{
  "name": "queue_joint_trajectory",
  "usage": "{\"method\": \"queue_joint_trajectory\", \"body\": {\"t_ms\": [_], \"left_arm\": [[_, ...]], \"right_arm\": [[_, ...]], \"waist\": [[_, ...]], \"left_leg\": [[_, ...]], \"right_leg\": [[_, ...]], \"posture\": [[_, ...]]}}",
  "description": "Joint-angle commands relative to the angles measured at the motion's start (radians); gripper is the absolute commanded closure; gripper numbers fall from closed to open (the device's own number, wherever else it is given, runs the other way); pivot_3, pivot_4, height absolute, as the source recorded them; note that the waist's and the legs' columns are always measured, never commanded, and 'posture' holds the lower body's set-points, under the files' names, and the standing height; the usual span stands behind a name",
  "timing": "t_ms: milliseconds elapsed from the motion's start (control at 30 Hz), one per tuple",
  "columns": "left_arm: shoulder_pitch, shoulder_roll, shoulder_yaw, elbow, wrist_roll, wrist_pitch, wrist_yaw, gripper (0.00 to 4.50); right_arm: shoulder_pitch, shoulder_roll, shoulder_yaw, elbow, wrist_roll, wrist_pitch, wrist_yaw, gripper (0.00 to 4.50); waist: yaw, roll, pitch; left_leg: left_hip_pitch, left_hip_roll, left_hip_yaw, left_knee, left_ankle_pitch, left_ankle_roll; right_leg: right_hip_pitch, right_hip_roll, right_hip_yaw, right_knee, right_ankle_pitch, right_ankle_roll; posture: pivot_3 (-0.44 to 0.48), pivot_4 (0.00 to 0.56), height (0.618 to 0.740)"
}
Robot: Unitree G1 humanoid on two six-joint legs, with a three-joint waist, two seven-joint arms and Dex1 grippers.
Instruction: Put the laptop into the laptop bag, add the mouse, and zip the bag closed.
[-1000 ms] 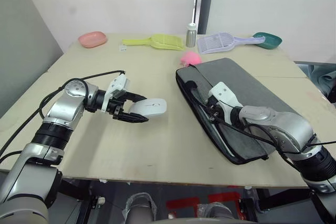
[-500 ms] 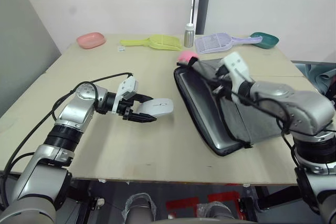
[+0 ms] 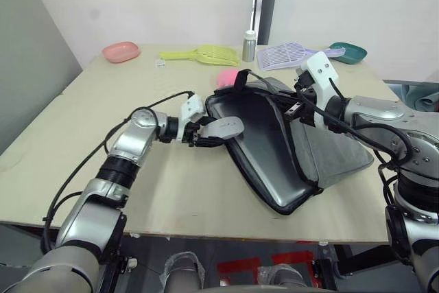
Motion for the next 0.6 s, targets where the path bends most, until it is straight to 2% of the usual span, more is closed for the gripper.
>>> {"method": "queue_joint_trajectory", "body": {"t_ms": [33, 400, 600], "left_arm": [[-0.031, -0.035, -0.026, 0.005, 0.055, -0.025, 0.061, 1.63], [-0.028, -0.19, -0.064, -0.144, 0.112, 0.169, 0.258, 1.63], [-0.076, -0.261, -0.112, -0.132, 0.168, 0.253, 0.355, 1.63]], "right_arm": [[-0.011, -0.005, -0.038, -0.018, -0.014, -0.032, -0.001, 4.49], [-0.002, -0.003, -0.004, 0.014, -0.06, -0.044, 0.01, 4.49], [-0.006, 0.004, 0.012, 0.029, -0.078, -0.052, 0.013, 4.49]], "waist": [[0.001, 0.0, 0.0], [0.006, 0.0, 0.0], [0.006, 0.0, 0.0]], "left_leg": [[0.0, 0.0, 0.0, 0.0, 0.0, 0.0], [0.0, 0.0, 0.0, 0.0, 0.0, 0.0], [0.0, 0.0, 0.0, 0.0, 0.0, 0.001]], "right_leg": [[0.0, 0.0, 0.0, 0.0, 0.0, 0.0], [0.0, 0.0, 0.0, 0.0, 0.0, 0.0], [0.0, 0.0, 0.0, 0.0, 0.0, 0.0]], "posture": [[0.0, 0.15, 0.74], [0.0, 0.15, 0.74], [0.0, 0.15, 0.74]]}}
